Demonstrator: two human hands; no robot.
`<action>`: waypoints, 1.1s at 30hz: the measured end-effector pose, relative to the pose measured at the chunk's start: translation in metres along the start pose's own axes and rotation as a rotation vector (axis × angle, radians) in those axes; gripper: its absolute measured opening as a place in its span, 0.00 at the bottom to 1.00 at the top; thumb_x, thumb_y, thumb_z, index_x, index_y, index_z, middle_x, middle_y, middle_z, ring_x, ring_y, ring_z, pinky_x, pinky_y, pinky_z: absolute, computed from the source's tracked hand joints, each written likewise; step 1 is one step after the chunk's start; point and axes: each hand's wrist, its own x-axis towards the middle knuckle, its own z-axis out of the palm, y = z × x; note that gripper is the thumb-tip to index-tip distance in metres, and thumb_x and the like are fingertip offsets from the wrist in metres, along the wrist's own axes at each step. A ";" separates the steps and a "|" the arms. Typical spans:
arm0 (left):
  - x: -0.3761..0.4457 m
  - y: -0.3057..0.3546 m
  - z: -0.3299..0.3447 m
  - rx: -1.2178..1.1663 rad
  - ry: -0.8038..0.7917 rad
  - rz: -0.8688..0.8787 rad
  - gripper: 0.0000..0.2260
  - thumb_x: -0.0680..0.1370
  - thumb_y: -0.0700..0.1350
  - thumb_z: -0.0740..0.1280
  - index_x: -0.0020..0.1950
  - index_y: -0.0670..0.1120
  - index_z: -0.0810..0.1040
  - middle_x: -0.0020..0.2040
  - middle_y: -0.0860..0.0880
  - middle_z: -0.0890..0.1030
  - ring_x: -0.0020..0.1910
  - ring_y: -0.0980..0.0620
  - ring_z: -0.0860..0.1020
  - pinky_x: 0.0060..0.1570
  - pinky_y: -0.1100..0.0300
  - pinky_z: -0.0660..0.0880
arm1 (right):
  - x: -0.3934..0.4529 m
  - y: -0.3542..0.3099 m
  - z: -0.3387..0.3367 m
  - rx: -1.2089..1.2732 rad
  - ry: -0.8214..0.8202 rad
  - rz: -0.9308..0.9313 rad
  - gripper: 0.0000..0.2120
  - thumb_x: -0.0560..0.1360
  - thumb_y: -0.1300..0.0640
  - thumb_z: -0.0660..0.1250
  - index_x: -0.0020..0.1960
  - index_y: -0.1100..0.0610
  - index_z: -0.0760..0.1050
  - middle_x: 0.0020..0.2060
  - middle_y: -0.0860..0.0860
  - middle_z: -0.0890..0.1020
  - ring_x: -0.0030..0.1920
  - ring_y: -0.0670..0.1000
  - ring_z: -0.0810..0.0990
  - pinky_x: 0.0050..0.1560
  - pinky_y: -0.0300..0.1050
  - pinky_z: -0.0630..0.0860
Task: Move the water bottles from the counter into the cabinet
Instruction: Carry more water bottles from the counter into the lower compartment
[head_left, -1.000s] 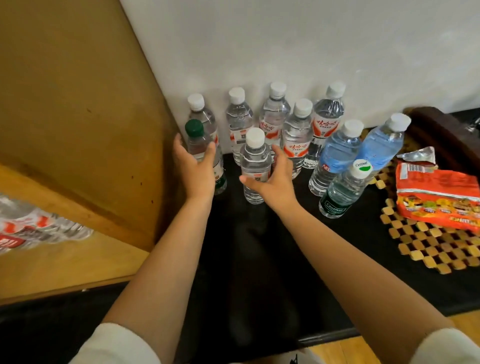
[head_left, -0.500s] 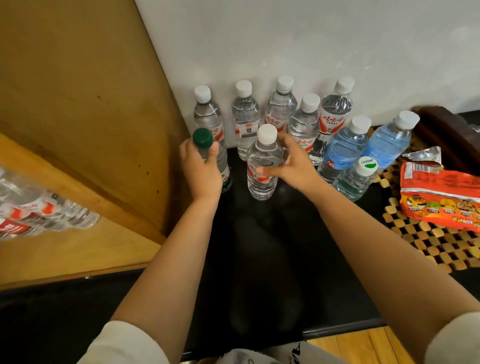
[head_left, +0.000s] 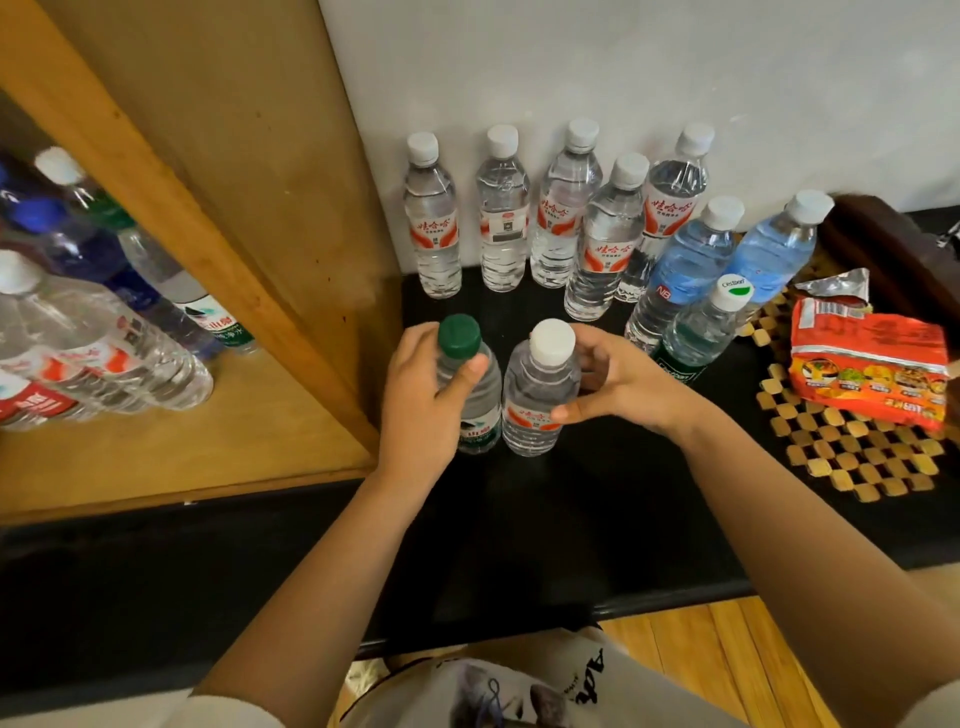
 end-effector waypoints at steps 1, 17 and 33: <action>-0.009 0.000 -0.004 0.000 -0.016 -0.003 0.07 0.76 0.47 0.66 0.53 0.53 0.72 0.53 0.56 0.71 0.52 0.64 0.72 0.57 0.69 0.67 | -0.007 0.001 0.004 0.001 -0.024 0.008 0.33 0.62 0.74 0.72 0.63 0.53 0.69 0.54 0.48 0.81 0.56 0.45 0.80 0.54 0.35 0.75; -0.071 -0.023 -0.015 -0.248 -0.271 -0.119 0.34 0.67 0.50 0.75 0.67 0.62 0.61 0.64 0.55 0.73 0.65 0.61 0.71 0.63 0.69 0.67 | -0.054 0.058 0.093 0.038 0.340 -0.049 0.41 0.61 0.60 0.78 0.66 0.43 0.60 0.62 0.44 0.73 0.63 0.43 0.73 0.61 0.38 0.72; -0.101 -0.071 -0.137 -0.360 -0.347 -0.258 0.34 0.62 0.53 0.77 0.64 0.60 0.66 0.59 0.64 0.77 0.60 0.64 0.74 0.55 0.74 0.69 | -0.035 0.016 0.184 -0.156 0.134 0.022 0.34 0.57 0.46 0.78 0.56 0.26 0.65 0.55 0.31 0.76 0.57 0.34 0.75 0.51 0.23 0.70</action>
